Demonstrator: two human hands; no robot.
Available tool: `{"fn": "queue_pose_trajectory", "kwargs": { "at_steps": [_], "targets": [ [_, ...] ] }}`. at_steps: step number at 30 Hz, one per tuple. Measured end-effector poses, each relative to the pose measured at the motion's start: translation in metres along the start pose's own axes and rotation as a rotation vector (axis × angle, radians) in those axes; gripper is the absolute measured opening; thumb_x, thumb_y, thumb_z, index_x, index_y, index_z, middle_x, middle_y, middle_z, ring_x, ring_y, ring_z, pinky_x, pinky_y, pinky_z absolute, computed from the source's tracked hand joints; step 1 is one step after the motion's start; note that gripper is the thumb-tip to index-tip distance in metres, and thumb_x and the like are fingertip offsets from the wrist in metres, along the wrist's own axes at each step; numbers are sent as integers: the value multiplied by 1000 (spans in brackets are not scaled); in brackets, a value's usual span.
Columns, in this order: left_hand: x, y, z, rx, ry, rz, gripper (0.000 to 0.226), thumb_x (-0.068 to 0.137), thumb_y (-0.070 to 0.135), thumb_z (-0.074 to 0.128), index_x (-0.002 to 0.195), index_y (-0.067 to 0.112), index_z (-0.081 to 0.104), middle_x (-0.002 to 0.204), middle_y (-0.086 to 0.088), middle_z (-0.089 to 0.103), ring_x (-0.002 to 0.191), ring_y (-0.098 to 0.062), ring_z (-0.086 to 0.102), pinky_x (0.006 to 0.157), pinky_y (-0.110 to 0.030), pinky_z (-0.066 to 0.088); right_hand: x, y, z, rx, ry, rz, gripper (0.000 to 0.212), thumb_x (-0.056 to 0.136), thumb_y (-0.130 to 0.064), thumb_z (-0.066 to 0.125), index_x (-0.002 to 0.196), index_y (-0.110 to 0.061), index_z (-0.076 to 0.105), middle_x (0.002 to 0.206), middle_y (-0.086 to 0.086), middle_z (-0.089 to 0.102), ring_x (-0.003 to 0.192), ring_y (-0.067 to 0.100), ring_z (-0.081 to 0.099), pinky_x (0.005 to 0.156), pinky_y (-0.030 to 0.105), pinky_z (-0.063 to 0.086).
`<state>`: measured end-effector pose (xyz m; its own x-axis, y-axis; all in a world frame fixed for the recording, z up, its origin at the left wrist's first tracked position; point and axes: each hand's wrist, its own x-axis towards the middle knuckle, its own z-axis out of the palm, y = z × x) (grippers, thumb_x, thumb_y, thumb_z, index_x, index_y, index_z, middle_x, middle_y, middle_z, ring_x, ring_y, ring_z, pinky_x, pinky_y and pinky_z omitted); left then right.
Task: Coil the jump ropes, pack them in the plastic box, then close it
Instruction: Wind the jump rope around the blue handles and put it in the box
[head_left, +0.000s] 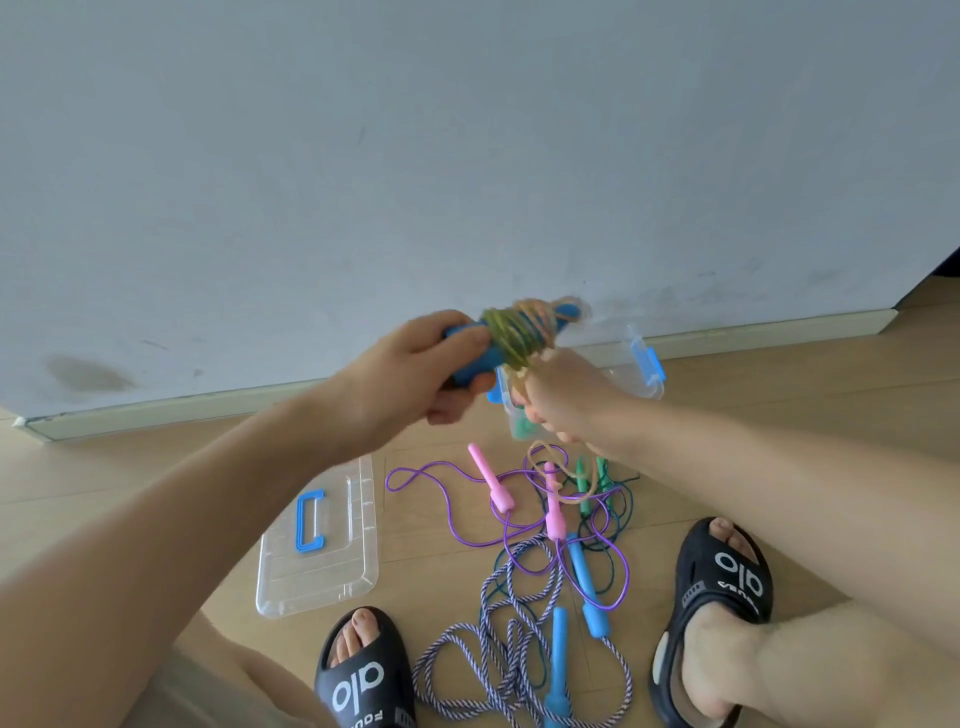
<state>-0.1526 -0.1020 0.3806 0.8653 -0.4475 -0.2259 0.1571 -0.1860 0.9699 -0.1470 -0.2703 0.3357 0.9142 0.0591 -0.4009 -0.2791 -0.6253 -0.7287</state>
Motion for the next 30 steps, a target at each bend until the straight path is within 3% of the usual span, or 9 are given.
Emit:
{"fn": "queue_pose_trajectory", "kwargs": {
  "at_steps": [5, 7, 11, 15, 20, 24, 27, 28, 30],
  "targets": [
    [21, -16, -43, 123, 277, -100, 17, 106, 19, 39, 95, 7, 45, 75, -9, 51, 47, -12, 34, 47, -23, 30, -9, 2, -8, -107, -11, -137, 58, 104, -38, 32, 54, -11, 47, 53, 5, 50, 59, 28, 53, 61, 31, 41],
    [22, -24, -50, 341, 248, -145, 18, 104, 22, 42, 93, 8, 47, 76, -8, 57, 48, -12, 40, 51, -26, 36, -14, -6, -17, -176, 45, -202, 57, 102, -41, 37, 55, -12, 53, 54, 2, 56, 62, 26, 60, 64, 33, 44],
    [22, -24, -40, 628, 136, -89, 17, 102, 26, 45, 94, 12, 50, 75, 0, 63, 58, -15, 50, 59, -29, 44, -15, -15, -47, -321, 128, -303, 50, 97, -38, 48, 62, -3, 48, 40, -4, 38, 46, 17, 33, 53, 30, 30],
    [16, -20, -22, 872, -62, -19, 12, 102, 28, 47, 94, 20, 51, 77, 10, 64, 75, -19, 57, 65, -22, 42, -18, -25, -62, -336, 163, -464, 50, 94, -43, 56, 60, -14, 32, 55, 0, 21, 51, 14, 20, 50, 31, 15],
    [6, -8, 0, 782, -170, 172, 5, 102, 24, 51, 101, 23, 56, 81, 9, 66, 72, -12, 54, 67, -20, 42, -5, -25, -68, -287, 160, -526, 54, 96, -46, 55, 60, -17, 27, 56, -2, 19, 52, 14, 19, 48, 29, 15],
    [2, -1, 6, 602, -170, 261, 8, 103, 16, 50, 100, 16, 57, 77, 6, 64, 62, -9, 49, 62, -19, 42, 8, -10, -71, -115, 14, -381, 52, 96, -47, 56, 58, -18, 35, 56, 1, 28, 53, 16, 28, 53, 30, 23],
    [0, 0, 8, 445, -144, 309, 14, 104, 14, 47, 99, 4, 55, 74, 1, 63, 58, -16, 45, 60, -24, 42, 14, 3, -58, 103, -168, -263, 38, 97, -20, 56, 65, 0, 56, 55, 6, 50, 48, 15, 46, 54, 27, 37],
    [2, -1, 7, 364, -108, 315, 18, 103, 16, 45, 99, 0, 54, 74, 0, 62, 58, -18, 44, 60, -25, 41, 13, 3, -54, 118, -181, -249, 36, 96, -9, 47, 61, -4, 51, 49, 1, 45, 42, 12, 40, 49, 24, 32],
    [8, 0, 2, 183, -5, 280, 24, 102, 18, 44, 100, -4, 52, 75, -2, 60, 58, -20, 41, 58, -27, 39, 11, 1, -46, 132, -130, -181, 39, 95, -13, 35, 56, -18, 39, 43, -6, 33, 38, 10, 25, 41, 18, 21]
  ]
}}
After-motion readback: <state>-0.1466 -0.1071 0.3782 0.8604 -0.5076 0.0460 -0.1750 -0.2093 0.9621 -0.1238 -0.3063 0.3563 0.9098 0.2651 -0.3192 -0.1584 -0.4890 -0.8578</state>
